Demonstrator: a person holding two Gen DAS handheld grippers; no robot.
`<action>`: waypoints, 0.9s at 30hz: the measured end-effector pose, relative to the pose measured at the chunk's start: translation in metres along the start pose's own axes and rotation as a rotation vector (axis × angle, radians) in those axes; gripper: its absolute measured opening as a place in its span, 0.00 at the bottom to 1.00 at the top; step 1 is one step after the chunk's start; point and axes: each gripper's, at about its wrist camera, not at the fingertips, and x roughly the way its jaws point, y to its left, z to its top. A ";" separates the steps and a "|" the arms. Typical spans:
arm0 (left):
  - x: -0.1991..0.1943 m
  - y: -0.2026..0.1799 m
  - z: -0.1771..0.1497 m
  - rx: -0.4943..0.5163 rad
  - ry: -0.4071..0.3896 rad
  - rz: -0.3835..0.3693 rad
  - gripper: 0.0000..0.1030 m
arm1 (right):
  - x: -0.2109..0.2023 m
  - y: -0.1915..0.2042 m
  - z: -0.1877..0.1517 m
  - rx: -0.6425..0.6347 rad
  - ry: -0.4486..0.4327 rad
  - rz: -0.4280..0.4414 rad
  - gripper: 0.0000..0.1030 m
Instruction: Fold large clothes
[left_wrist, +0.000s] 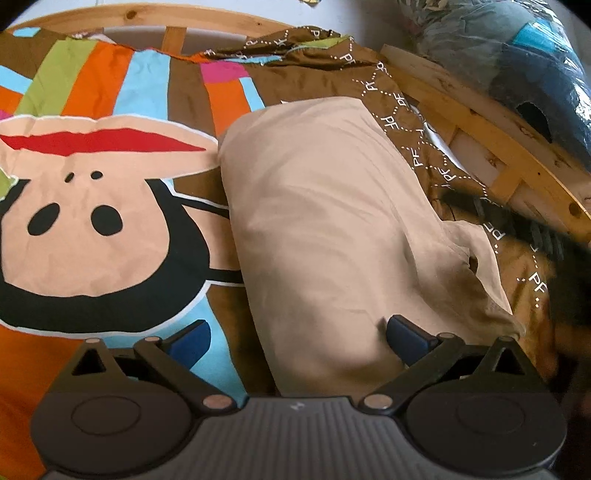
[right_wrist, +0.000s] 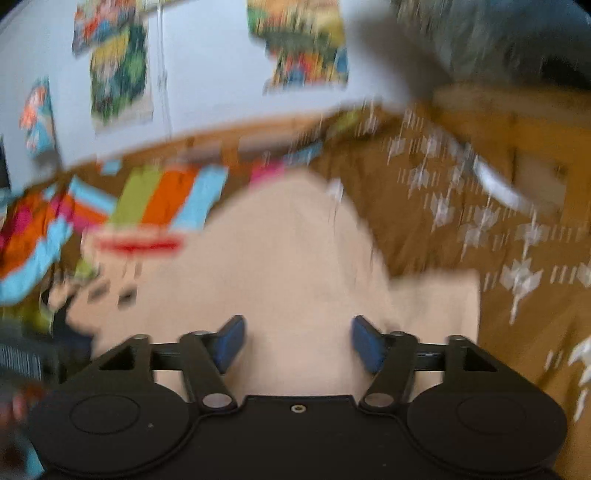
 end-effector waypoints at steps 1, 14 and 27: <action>0.001 0.000 0.001 0.004 0.006 -0.005 1.00 | 0.003 0.002 0.011 -0.016 -0.025 -0.023 0.81; 0.008 0.004 0.005 0.015 0.037 -0.043 1.00 | 0.158 0.007 0.077 -0.093 0.197 -0.101 0.66; 0.001 0.038 0.024 -0.110 -0.064 -0.183 0.99 | 0.131 -0.067 0.054 0.242 0.233 0.034 0.87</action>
